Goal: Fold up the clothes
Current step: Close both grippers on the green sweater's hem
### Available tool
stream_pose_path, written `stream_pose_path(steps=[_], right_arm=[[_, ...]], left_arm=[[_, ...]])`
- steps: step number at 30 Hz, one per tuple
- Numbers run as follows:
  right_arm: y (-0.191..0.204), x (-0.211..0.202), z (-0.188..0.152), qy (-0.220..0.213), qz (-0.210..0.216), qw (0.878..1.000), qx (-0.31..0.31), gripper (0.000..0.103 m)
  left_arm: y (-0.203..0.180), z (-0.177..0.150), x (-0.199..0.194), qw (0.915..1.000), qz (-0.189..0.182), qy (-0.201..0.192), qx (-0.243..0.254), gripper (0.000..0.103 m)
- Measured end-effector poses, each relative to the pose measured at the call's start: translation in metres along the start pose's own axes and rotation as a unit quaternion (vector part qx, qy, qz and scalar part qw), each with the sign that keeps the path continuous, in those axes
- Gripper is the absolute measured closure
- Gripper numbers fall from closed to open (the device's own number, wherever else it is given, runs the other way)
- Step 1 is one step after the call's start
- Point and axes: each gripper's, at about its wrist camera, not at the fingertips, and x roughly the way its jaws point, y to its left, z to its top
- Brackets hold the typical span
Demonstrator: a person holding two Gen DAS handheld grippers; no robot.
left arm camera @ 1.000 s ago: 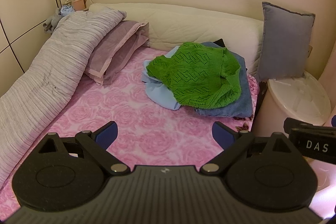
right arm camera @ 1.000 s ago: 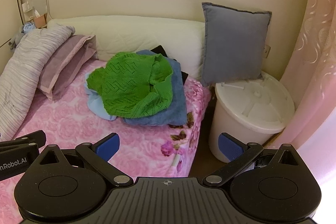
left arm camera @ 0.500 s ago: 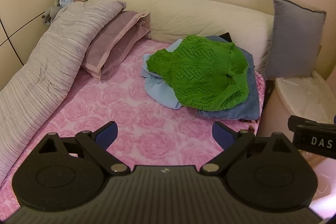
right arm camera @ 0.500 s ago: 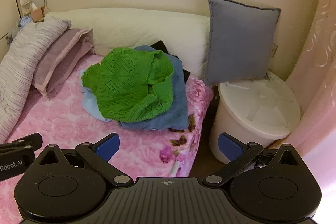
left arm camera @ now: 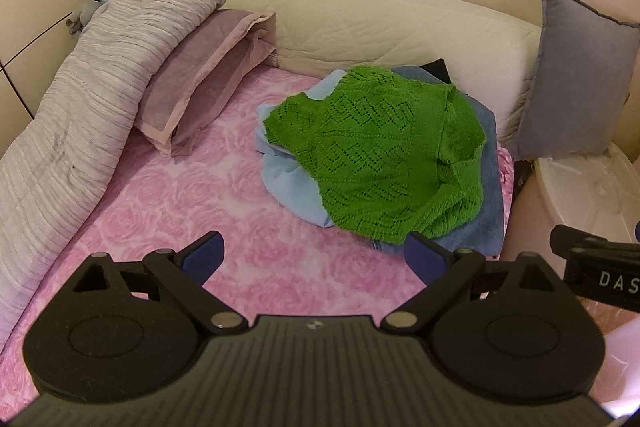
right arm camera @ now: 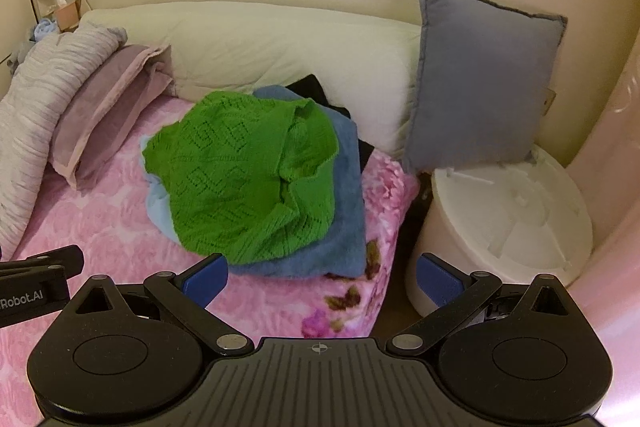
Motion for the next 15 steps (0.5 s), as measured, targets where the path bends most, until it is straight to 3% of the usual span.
stream_pose_path(steps=[7, 15], right_arm=[[-0.013, 0.027, 0.023, -0.002, 0.011, 1.0, -0.002, 0.0], [-0.031, 0.075, 0.04, 0.049, 0.047, 0.998, 0.01, 0.0]], left_arm=[[-0.009, 0.022, 0.032, 0.9998, -0.008, 0.02, -0.001, 0.008], [-0.007, 0.034, 0.081, 0.9984, -0.014, 0.053, -0.013, 0.01]])
